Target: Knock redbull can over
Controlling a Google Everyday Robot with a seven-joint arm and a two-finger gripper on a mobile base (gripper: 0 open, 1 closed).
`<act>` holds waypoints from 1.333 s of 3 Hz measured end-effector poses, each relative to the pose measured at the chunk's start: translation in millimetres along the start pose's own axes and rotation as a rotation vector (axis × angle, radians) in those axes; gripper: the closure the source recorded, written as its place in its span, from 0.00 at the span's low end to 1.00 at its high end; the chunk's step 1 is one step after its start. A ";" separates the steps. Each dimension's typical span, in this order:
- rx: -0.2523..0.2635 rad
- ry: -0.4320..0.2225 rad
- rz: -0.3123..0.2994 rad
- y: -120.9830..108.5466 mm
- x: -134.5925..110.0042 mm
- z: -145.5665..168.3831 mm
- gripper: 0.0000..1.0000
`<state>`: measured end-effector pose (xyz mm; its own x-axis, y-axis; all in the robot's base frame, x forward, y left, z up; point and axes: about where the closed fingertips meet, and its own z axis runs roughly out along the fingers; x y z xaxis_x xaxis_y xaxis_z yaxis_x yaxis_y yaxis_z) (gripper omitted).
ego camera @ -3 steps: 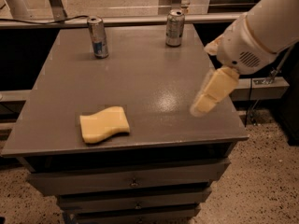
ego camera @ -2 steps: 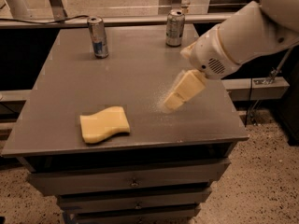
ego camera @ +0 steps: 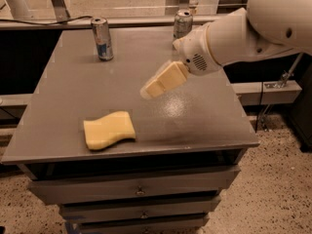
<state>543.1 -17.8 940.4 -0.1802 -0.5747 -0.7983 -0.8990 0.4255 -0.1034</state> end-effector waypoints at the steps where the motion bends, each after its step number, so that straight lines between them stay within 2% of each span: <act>1: -0.001 0.002 -0.001 0.4 0.3 -0.2 0.00; 2: 0.023 -0.011 0.001 -0.6 -2.0 2.4 0.00; 3: 0.047 -0.078 0.024 -9.6 -0.1 28.0 0.00; 4: 0.105 -0.201 0.073 -42.8 -6.3 64.3 0.00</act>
Offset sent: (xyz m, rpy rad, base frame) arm 0.0077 0.0017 -0.0012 0.0201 -0.0396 -0.0557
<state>608.4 12.6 911.7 -0.1508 -0.3930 -0.9071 -0.8378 0.5378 -0.0937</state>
